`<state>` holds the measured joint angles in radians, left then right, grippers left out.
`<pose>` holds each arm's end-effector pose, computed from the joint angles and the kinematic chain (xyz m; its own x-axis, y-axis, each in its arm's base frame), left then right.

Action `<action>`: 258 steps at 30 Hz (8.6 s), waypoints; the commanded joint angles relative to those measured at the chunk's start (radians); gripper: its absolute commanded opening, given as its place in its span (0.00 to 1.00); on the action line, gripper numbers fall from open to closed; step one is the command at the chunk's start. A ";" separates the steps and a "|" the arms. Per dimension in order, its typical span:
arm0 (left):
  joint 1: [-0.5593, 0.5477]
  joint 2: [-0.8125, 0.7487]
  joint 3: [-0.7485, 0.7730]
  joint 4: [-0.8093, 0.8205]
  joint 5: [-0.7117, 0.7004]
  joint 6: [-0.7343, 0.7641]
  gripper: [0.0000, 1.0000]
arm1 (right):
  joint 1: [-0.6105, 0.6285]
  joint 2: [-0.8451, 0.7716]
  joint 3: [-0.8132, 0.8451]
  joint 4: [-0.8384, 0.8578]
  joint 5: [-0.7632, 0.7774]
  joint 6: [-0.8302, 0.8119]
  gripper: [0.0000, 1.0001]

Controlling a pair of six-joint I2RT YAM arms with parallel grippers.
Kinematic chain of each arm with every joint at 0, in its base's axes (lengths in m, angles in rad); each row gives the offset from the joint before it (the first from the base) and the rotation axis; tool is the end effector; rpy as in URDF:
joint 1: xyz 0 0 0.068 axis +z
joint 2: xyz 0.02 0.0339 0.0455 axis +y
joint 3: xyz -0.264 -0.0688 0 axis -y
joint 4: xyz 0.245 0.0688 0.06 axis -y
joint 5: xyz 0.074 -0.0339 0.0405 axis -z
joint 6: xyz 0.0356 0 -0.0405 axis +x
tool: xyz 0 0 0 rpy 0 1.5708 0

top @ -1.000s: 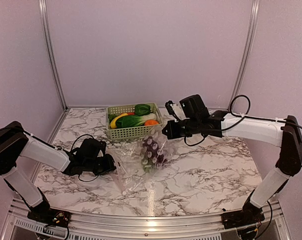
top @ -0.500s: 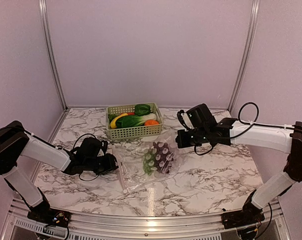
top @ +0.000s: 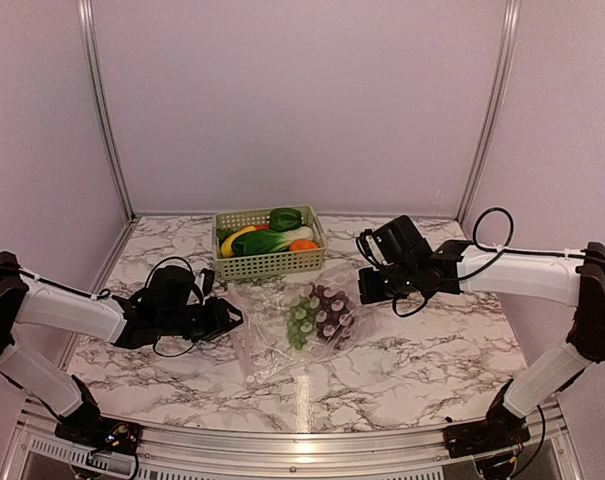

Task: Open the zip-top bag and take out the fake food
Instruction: Adjust the zipper food storage bag at the center of the board, then pick up the fake fruit from the zipper food storage bag.

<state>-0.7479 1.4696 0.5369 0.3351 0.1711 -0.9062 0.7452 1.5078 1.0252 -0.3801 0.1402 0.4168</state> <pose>0.1994 -0.1933 0.1537 -0.8632 -0.2573 -0.4344 0.1523 0.6877 -0.7098 0.2380 0.2129 0.2334 -0.7553 -0.1514 -0.6377 -0.3269 0.9303 0.1662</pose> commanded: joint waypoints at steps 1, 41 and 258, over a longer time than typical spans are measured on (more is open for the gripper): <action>0.006 -0.117 -0.087 -0.024 -0.035 -0.032 0.39 | 0.002 0.018 0.033 -0.015 0.003 -0.005 0.00; 0.098 -0.138 -0.191 0.389 0.208 -0.200 0.00 | 0.002 -0.021 0.098 -0.140 0.141 -0.030 0.00; -0.174 0.091 0.313 -0.209 -0.002 0.148 0.24 | 0.028 -0.118 -0.360 0.137 0.258 0.184 0.00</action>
<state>-0.9314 1.6096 0.8619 0.1223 0.1352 -0.7551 0.7662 1.3853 0.6338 -0.2028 0.3237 0.5972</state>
